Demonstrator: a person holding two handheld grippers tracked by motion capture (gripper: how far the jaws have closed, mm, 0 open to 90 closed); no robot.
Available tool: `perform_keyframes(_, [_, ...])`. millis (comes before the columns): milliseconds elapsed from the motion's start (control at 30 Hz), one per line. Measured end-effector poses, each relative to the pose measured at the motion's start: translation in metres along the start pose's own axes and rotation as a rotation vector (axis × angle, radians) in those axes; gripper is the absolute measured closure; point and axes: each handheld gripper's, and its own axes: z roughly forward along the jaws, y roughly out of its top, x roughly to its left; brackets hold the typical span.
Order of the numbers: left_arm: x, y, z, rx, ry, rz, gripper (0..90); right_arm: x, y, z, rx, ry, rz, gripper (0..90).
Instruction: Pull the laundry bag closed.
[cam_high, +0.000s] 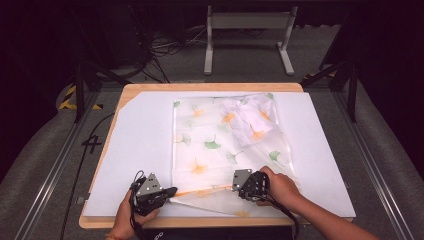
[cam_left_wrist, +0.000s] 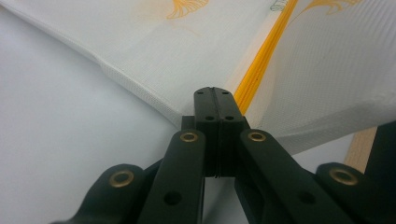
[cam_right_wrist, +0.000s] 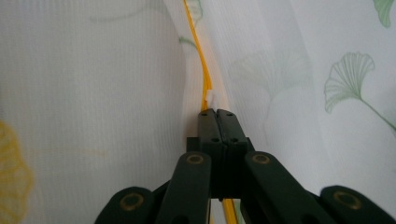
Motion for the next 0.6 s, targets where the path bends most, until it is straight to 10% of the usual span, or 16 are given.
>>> perform_keyframes(600, [0.000, 0.000, 0.000, -0.002, 0.002, 0.005, 90.0, -0.009, -0.054, -0.019, 0.003, -0.023, 0.107, 90.0])
